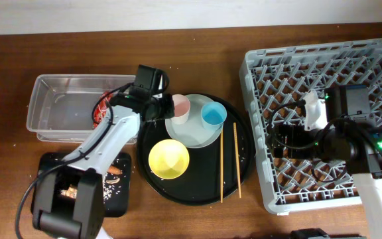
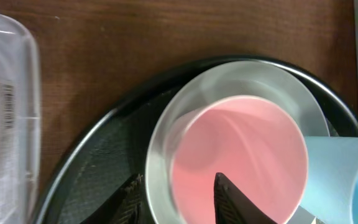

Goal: Sort waste into correct bins and load items into the dishwasher rack
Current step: 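Grasp the pink cup with the left gripper and lift it, then hand the pink cup from the left gripper to the right gripper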

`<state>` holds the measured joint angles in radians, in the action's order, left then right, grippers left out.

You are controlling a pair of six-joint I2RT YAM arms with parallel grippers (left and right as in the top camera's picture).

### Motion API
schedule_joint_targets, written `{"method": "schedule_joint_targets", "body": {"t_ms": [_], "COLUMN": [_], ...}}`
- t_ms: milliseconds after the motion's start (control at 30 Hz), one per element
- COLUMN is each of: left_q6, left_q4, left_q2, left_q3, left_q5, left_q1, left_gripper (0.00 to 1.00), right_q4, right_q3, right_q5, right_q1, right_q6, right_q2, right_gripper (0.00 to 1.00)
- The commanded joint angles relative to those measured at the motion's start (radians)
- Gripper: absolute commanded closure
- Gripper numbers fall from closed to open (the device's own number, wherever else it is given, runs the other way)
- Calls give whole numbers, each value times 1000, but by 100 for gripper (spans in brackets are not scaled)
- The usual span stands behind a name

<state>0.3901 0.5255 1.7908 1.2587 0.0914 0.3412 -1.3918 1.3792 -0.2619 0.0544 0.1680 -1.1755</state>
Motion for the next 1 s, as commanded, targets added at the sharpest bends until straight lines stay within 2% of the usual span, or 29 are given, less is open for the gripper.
{"method": "schedule_joint_targets", "body": {"t_ms": [0,133,200,267,400,500,567,633,667,700,733,800,867,967], "left_q6": [10,10,10,10,10,8,-3,-66,-87,-106,-121,-161,-161,-161], "left_q4": [-19,-8,-4,-4,6,91,194,256,258,254,247,235,207,198], "left_q2": [39,39,39,39,34,-6,-57,-102,-117,-133,-135,-135,-135,-135], "left_q3": [18,18,18,18,47,138,231,288,292,292,292,292,292,292], "left_q5": [-23,-71,-71,-71,-70,-61,80,408,547,765,916,1228,1387,1408], "left_q1": [32,32,32,32,29,29,19,-18,-38,-67,-85,-109,-100,-61], "left_gripper": [68,82,84,95,99,100,100,100,100,100,100,100,100,100], "right_q4": [-6,-9,-9,-9,-8,-7,-3,21,32,46,60,129,199,247], "right_q3": [12,12,12,12,12,13,14,14,14,14,14,14,14,14], "right_q5": [13,13,13,13,12,3,-103,-214,-296,-405,-491,-615,-629,-708], "right_q1": [5,5,5,5,5,4,4,4,4,4,4,4,4,5], "right_q6": [-7,-7,-7,-7,-7,-35,-113,-143,-197,-259,-303,-325,-325,-328], "right_q2": [4,4,4,4,4,4,4,4,4,4,4,4,4,4], "right_gripper": [0,0,0,0,0,0,0,1,1,1,2,2,1,2]}}
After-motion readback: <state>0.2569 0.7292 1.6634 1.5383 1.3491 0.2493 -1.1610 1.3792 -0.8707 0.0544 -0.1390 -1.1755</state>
